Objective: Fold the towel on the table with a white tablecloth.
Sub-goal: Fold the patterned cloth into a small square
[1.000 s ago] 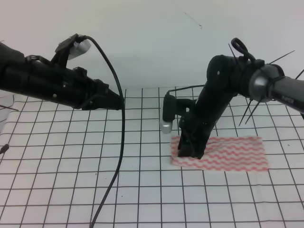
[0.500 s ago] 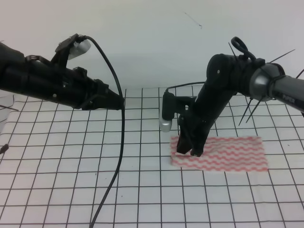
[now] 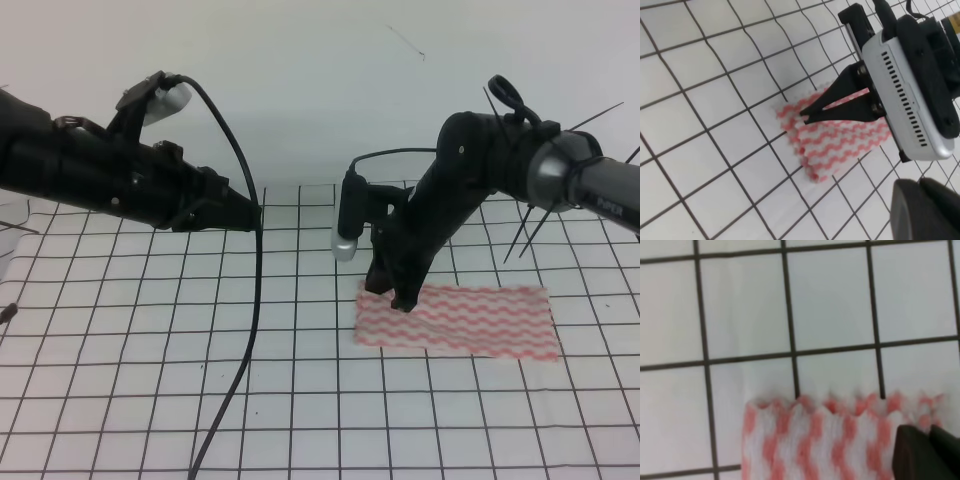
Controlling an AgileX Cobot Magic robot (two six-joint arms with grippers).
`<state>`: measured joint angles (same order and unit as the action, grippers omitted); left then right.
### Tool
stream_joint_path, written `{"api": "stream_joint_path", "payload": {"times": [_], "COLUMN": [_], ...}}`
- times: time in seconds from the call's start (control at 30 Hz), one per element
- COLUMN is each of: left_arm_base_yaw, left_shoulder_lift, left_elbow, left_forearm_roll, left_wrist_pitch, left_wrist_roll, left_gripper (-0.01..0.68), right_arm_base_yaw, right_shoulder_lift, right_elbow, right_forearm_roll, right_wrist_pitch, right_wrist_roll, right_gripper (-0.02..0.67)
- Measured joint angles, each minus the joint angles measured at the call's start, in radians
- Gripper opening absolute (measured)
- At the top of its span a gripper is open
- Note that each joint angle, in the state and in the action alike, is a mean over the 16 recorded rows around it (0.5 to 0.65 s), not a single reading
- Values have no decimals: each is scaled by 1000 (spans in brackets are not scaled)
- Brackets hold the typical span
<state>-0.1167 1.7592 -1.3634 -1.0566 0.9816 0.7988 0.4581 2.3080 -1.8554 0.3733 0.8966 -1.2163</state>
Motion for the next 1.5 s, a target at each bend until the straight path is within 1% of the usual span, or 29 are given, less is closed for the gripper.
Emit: {"api": "stream_joint_path", "payload": {"times": [0.17,0.3,0.73,0.9,1.0,1.1,1.5], "left_arm_base_yaw": [0,0,0,0,0,0,0], "left_shoulder_lift": [1,4,11,11,11,11,11], "left_elbow": [0,0,0,0,0,0,0], "left_forearm_roll": [0,-1,-10,-12,-13,-15,-20], "left_wrist_pitch": [0,0,2,7,12,17,27], "left_wrist_roll": [2,6,18,18,19,19,20], "left_gripper": [-1,-1,-1,-1,-1,-1,-1], "right_arm_base_yaw": [0,0,0,0,0,0,0], "right_shoulder_lift": [11,19,19,-4,-19,-33,-24], "right_elbow": [0,0,0,0,0,0,0], "right_forearm_roll": [-1,1,10,12,8,-1,-42], "right_wrist_pitch": [-25,-38,-87,-100,-98,-87,-11], "right_wrist_roll": [0,0,2,5,12,21,56], "right_gripper": [10,34,224,259,255,231,47]}}
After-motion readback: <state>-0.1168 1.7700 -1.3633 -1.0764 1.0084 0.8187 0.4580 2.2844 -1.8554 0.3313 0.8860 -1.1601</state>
